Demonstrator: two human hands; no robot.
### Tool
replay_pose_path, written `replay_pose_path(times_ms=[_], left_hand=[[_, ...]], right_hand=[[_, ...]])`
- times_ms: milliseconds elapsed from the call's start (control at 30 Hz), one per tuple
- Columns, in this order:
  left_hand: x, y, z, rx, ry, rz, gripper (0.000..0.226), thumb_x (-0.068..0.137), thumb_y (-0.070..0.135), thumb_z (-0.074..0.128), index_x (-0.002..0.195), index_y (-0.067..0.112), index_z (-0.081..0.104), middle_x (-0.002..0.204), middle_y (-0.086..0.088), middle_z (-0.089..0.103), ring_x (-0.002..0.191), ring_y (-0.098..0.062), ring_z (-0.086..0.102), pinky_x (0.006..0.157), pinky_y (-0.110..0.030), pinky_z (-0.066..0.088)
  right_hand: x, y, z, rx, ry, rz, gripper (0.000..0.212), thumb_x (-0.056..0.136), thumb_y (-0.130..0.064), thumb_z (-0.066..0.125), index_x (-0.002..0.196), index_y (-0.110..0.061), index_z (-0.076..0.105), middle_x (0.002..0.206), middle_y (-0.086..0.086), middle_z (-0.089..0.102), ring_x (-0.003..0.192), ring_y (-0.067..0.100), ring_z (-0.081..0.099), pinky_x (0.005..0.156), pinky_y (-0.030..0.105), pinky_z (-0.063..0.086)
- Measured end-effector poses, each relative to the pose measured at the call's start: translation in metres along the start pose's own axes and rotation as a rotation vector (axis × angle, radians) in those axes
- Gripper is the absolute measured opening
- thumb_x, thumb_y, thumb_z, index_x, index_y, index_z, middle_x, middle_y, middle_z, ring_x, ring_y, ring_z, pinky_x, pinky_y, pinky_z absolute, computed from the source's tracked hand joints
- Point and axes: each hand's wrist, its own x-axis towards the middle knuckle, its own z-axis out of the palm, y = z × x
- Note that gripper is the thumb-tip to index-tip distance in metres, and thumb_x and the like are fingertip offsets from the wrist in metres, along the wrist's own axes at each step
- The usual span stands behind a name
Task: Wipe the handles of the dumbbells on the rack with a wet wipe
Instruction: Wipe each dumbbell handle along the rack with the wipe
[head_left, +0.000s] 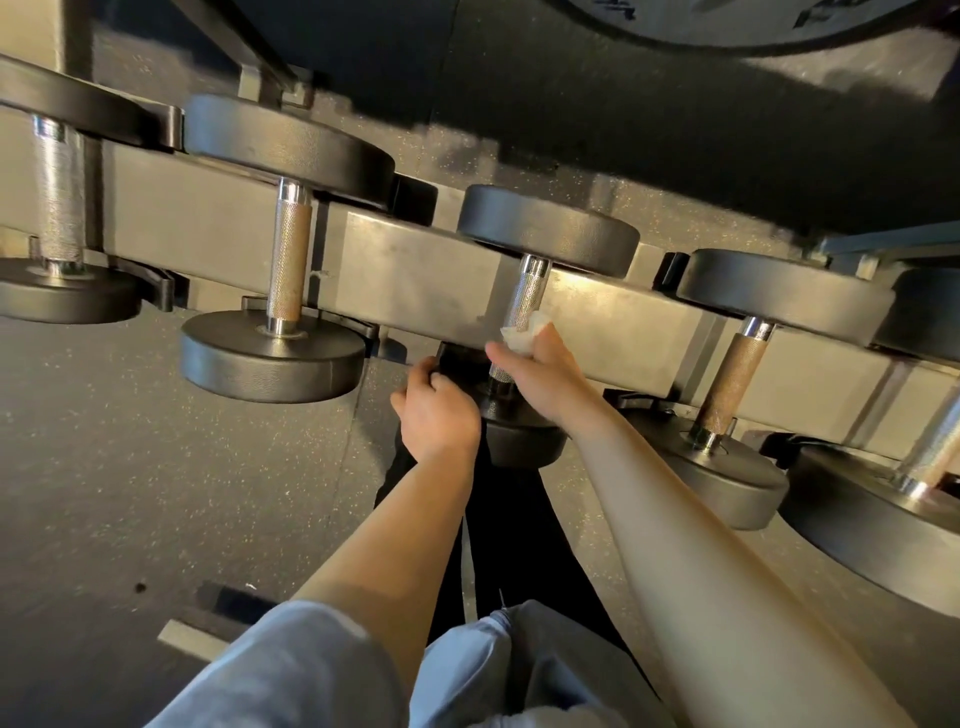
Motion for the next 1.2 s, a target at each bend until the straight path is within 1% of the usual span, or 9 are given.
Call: replay_pose_path(times_ms=[200, 333, 467, 533, 600, 800, 1000, 1100, 1200], left_hand=[[-0.001, -0.001, -0.002, 0.009, -0.006, -0.009, 0.04, 0.103, 0.02, 0.029, 0.137, 0.024, 0.048, 0.141, -0.008, 0.039, 0.118, -0.025, 0.048, 0.1, -0.029, 0.031], [0.001, -0.002, -0.002, 0.009, -0.014, 0.018, 0.039, 0.102, 0.019, 0.03, 0.135, 0.025, 0.05, 0.14, -0.009, 0.04, 0.121, -0.029, 0.047, 0.103, -0.032, 0.03], [0.004, -0.002, -0.003, 0.017, -0.031, 0.018, 0.04, 0.102, 0.019, 0.03, 0.135, 0.025, 0.05, 0.14, -0.009, 0.039, 0.122, -0.028, 0.046, 0.103, -0.03, 0.029], [0.004, -0.002, -0.003, 0.016, -0.027, 0.009, 0.04, 0.102, 0.02, 0.03, 0.135, 0.026, 0.05, 0.141, -0.007, 0.038, 0.123, -0.027, 0.046, 0.103, -0.031, 0.03], [0.003, -0.002, -0.003, 0.01, -0.028, 0.0, 0.039, 0.102, 0.021, 0.029, 0.135, 0.027, 0.05, 0.143, -0.006, 0.037, 0.123, -0.026, 0.046, 0.104, -0.033, 0.03], [0.0, -0.003, -0.004, -0.014, -0.033, 0.012, 0.039, 0.103, 0.022, 0.029, 0.137, 0.026, 0.048, 0.143, -0.006, 0.037, 0.119, -0.028, 0.05, 0.103, -0.034, 0.031], [0.003, -0.004, -0.006, -0.012, -0.071, 0.031, 0.039, 0.103, 0.022, 0.029, 0.137, 0.024, 0.048, 0.143, -0.007, 0.035, 0.118, -0.03, 0.051, 0.102, -0.034, 0.032], [0.004, -0.004, -0.006, -0.01, -0.068, 0.024, 0.039, 0.103, 0.022, 0.029, 0.137, 0.025, 0.048, 0.143, -0.007, 0.035, 0.118, -0.029, 0.05, 0.102, -0.034, 0.032], [0.004, -0.003, -0.005, -0.001, -0.056, 0.005, 0.04, 0.103, 0.023, 0.028, 0.137, 0.026, 0.048, 0.143, -0.006, 0.036, 0.118, -0.028, 0.05, 0.101, -0.033, 0.031]], right_hand=[[-0.017, 0.011, -0.011, -0.654, -0.124, -0.003, 0.042, 0.102, -0.03, 0.035, 0.139, -0.011, 0.036, 0.14, 0.011, 0.037, 0.126, 0.03, 0.04, 0.105, 0.043, 0.034], [0.005, -0.02, -0.025, -0.431, 0.129, -0.065, 0.041, 0.098, -0.012, 0.036, 0.139, -0.009, 0.037, 0.13, 0.013, 0.042, 0.115, 0.03, 0.046, 0.089, 0.029, 0.036], [0.026, -0.04, -0.019, -0.044, 0.353, -0.014, 0.021, 0.093, -0.007, 0.038, 0.096, -0.011, 0.059, 0.088, 0.003, 0.057, 0.087, 0.022, 0.052, 0.064, 0.024, 0.039], [0.016, -0.038, -0.007, -0.074, 0.415, -0.006, 0.027, 0.095, -0.01, 0.039, 0.114, -0.011, 0.058, 0.108, 0.007, 0.058, 0.099, 0.025, 0.055, 0.08, 0.027, 0.045], [0.002, -0.029, 0.0, -0.367, 0.405, -0.006, 0.036, 0.095, -0.011, 0.042, 0.131, -0.008, 0.048, 0.125, 0.012, 0.052, 0.111, 0.028, 0.052, 0.091, 0.032, 0.041], [-0.03, -0.025, 0.006, -1.127, -0.022, -0.087, 0.036, 0.095, -0.01, 0.038, 0.128, -0.013, 0.05, 0.118, 0.012, 0.056, 0.107, 0.029, 0.056, 0.086, 0.035, 0.044], [-0.018, -0.025, -0.034, -0.803, 0.421, -0.525, 0.033, 0.087, -0.002, 0.054, 0.12, -0.003, 0.06, 0.099, 0.015, 0.063, 0.088, 0.035, 0.06, 0.07, 0.037, 0.051], [-0.004, -0.017, -0.042, -0.965, 0.34, -0.632, 0.052, 0.08, -0.004, 0.066, 0.13, -0.002, 0.054, 0.1, 0.018, 0.064, 0.089, 0.038, 0.061, 0.067, 0.041, 0.052], [-0.001, -0.015, -0.04, -1.073, 0.204, -0.534, 0.061, 0.098, -0.038, 0.043, 0.151, -0.019, 0.02, 0.121, 0.014, 0.057, 0.109, 0.032, 0.05, 0.084, 0.041, 0.044]])
